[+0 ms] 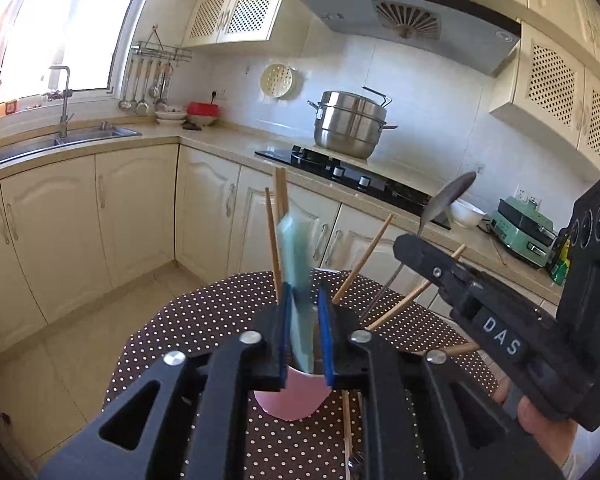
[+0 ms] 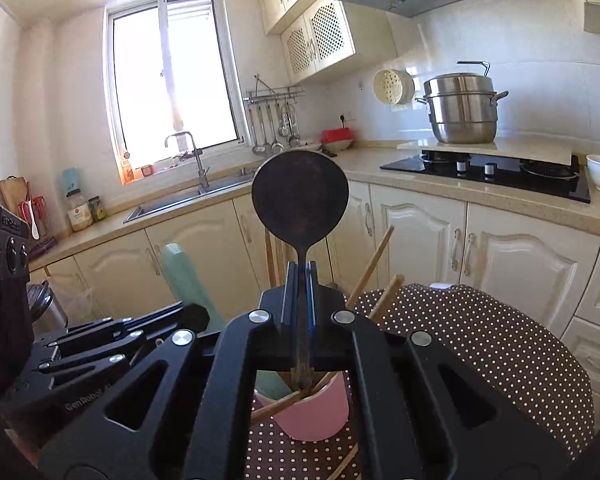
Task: Organize utensils
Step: 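Open both tools to drop the knife and spoon into the cup and withdraw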
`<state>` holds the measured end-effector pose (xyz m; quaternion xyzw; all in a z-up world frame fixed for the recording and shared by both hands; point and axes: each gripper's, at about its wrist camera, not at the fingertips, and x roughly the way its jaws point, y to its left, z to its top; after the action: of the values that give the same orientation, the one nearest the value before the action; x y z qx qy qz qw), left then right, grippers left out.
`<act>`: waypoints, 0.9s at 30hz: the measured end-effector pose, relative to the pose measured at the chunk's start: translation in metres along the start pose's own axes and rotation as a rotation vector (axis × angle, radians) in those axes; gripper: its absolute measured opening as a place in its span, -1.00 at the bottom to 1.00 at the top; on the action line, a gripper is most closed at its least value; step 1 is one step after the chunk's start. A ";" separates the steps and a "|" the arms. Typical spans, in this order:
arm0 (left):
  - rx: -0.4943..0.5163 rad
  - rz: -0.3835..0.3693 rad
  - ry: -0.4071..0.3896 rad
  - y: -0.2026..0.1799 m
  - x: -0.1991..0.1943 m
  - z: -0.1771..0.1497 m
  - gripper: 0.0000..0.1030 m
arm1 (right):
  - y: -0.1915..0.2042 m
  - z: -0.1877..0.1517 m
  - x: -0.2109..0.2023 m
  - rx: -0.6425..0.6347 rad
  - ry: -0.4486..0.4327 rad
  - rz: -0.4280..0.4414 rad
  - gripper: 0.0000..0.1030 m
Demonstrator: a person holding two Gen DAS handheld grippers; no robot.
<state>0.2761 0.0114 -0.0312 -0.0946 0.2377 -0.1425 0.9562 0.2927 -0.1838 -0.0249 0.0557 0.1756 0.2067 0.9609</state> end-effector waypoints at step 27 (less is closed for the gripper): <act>-0.081 0.065 -0.002 0.006 -0.033 -0.010 0.21 | 0.009 0.008 -0.038 0.022 -0.019 -0.039 -0.02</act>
<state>0.2447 0.0262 -0.0274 -0.1255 0.2452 -0.1015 0.9559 0.2596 -0.1913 -0.0034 0.0648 0.1696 0.1853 0.9658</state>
